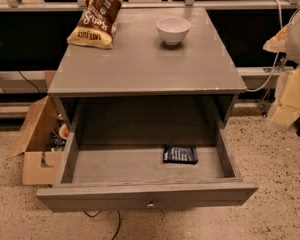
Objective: Pick rxbar blueberry from top drawer and place on counter
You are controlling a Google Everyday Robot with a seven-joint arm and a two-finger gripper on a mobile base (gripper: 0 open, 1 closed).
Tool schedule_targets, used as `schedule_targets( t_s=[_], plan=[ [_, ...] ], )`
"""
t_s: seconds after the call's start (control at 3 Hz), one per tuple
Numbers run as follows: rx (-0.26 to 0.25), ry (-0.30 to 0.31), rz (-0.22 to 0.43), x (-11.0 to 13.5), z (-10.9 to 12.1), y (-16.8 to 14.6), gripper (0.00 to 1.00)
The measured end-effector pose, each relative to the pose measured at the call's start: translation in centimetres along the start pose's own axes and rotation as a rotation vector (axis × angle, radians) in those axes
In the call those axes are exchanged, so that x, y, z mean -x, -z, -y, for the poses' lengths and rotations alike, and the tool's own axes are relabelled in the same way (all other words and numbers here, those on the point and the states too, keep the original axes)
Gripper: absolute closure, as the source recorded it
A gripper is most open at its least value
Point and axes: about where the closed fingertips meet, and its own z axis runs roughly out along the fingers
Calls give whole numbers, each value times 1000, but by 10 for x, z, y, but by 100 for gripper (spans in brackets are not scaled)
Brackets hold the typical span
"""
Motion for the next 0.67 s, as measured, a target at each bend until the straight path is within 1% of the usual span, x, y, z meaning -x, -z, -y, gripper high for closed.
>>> schedule_targets(
  t_s=[0.33,0.67],
  plan=[
    [0,0,0,0,0,0,0],
    [42,-39,42,-6,-4,-35,0]
  ],
)
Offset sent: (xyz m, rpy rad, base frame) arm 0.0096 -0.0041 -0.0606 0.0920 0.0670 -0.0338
